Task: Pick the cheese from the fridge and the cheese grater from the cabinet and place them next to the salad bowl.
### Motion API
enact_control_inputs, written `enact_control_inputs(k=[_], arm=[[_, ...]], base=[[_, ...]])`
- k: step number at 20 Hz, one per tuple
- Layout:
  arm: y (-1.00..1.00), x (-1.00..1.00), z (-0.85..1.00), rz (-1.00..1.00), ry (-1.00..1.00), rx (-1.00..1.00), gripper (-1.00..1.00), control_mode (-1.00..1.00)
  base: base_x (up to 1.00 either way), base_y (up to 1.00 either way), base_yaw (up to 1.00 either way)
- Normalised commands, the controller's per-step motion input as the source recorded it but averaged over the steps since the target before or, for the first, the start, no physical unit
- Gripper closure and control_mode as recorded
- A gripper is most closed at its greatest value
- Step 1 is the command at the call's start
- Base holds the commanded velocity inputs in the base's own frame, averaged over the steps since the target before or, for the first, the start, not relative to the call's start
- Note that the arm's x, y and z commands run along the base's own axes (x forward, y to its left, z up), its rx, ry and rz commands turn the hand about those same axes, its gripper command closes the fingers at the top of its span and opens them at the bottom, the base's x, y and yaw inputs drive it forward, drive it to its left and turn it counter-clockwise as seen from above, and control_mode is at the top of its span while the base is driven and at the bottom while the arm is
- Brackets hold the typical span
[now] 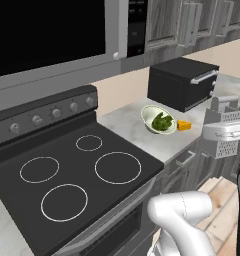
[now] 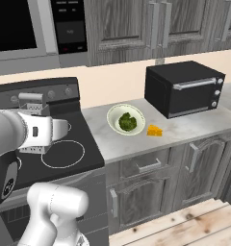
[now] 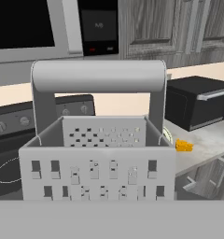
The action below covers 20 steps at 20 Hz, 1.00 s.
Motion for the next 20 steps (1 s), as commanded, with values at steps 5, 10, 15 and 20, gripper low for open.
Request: enact_control_inputs(k=[5,10,15,20], arm=[[0.0,0.0,0.0,0.0,0.0,0.0,1.0,1.0],[0.0,0.0,0.0,0.0,0.0,0.0,1.0,1.0],[0.0,0.0,0.0,0.0,0.0,0.0,1.0,-1.0],[0.09,0.53,0.16,0.0,0.31,-0.08,1.0,-1.0]], base=[[0.01,0.0,0.0],[0.0,0.0,0.0],[0.0,0.0,0.0],[0.0,0.0,0.0]])
